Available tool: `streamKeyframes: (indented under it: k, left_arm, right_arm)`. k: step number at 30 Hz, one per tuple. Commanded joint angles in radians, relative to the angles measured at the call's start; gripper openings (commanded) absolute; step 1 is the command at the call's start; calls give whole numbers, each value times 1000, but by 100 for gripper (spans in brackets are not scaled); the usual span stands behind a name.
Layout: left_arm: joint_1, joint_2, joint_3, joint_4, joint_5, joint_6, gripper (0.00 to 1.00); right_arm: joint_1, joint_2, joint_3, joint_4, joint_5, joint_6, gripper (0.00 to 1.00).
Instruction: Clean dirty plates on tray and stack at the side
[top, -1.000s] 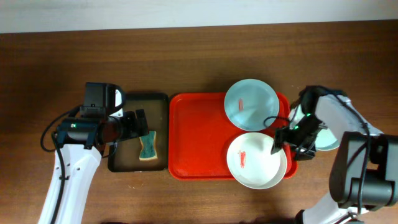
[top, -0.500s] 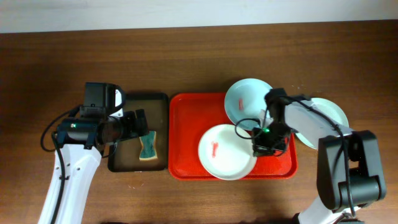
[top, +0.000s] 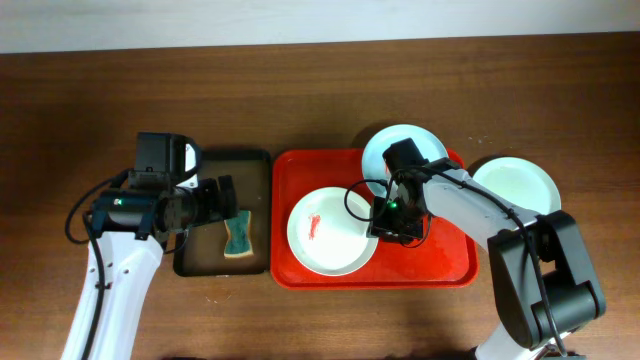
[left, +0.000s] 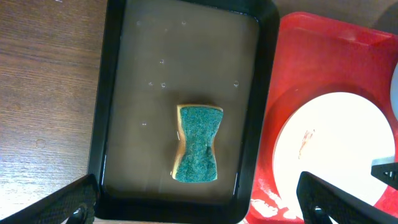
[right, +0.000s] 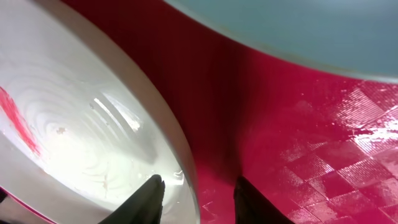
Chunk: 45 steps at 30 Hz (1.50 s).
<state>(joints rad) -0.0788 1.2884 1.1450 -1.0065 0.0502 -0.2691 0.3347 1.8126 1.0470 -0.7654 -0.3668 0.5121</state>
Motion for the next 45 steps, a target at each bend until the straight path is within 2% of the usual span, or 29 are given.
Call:
streamKeyframes:
  k: [1,3,5,6,9,13,16,18,21,26,27,28,30,31,32,33,38,42,45]
  left_arm:
    - [3,-7,16,1,10,5,99]
    - [3,-7,16,1,10,5,99]
    - [3,-7,16,1,10,5,99]
    - [3,-7,16,1,10,5,99]
    - [3,-7,16,1,10,5,99]
    - [3,-7,16,1,10,5,99]
    - [3,-7,16,1,10,5,99]
    - [3,-7,16,1,10,5,99]
    - [3,-7,16,1,10,5,99]
    - [3,-7,16,1,10,5,99]
    - [3,-7,16,2,10,5,99]
    - [3,-7,16,1,10,5,99]
    - [3,-7,16,1,10,5,99]
    - [3,-7,16,1,10,5,99]
    - [3,-7,16,1,10,5,99]
    - [3,-7,16,2,10,5,99]
    - [3,-7,16,1,10,5,99]
    - [3,-7,16,1,10,5,99]
    - [3,-7,16,1,10,5,99]
  right_arm:
    - [5,-23,16,-1,13,1,30]
    - [5,-23,16,8,29,2,21]
    - [5,-23,16,23,48,2,17]
    - [5,-23,16,33,54,2,9]
    - [5,-23,16,56,53,2,4]
    - [5,-23,16,77,58,2,4]
    - [5,-23,16,78,88,2,11]
    - [5,-23,22,70,87,1,33]
    - [5,-44,89,6,83,-56,38]
    - [4,-109,260,-208,91,-131,43]
    - [4,-121,262,-224,92,-142,50]
    - [4,-122,262,-231,92,-142,98]
    - [4,-117,259,-233,92,-142,99]
    - [5,-117,257,-234,105,-142,68]
    - [6,-117,251,-233,118,-138,25]
    - [6,-117,238,-225,120,-137,14]
    - [21,-116,116,-127,126,-137,24]
    - [34,-116,81,-107,196,-60,29]
    - [42,-116,35,-50,192,-58,30]
